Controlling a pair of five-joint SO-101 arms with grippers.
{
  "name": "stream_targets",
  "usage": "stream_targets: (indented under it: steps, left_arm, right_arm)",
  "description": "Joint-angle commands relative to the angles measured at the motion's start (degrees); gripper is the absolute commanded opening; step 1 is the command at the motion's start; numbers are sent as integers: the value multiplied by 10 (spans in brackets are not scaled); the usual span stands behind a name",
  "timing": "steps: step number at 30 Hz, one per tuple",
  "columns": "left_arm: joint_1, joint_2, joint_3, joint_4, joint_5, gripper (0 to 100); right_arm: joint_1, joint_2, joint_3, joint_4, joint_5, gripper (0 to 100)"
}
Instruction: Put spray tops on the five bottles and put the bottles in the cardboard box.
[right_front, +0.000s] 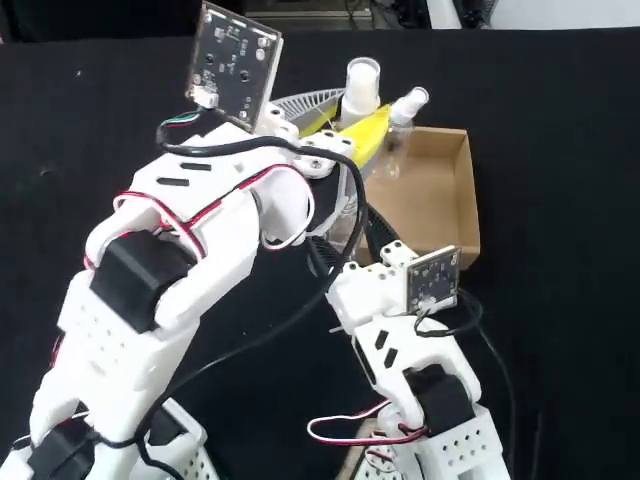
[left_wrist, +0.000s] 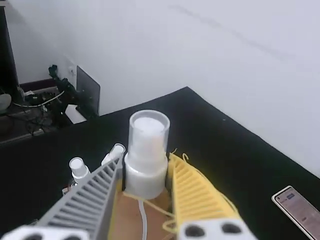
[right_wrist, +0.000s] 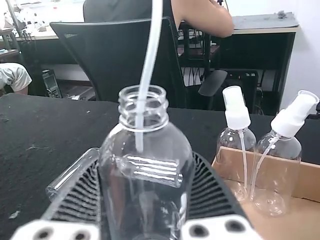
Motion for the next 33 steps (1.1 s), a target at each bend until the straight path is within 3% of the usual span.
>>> stream_targets:
  steps: [1, 10, 22, 29, 33]
  left_arm:
    - [-7, -6, -1, 1, 10, 30]
    - [-7, -6, 4, 4, 11, 30]
    - [-29, -6, 18, 118, 14, 35]
    - [-26, -6, 15, 160, 15, 280]
    - [-28, -6, 11, 155, 15, 287]
  right_arm:
    - [-2, -12, -2, 4, 5, 11]
    - [-2, -12, -2, 4, 5, 11]
    - [-2, -12, -2, 3, 5, 11]
    - [-2, -12, -2, 3, 5, 11]
    - [-2, -12, -2, 4, 5, 11]
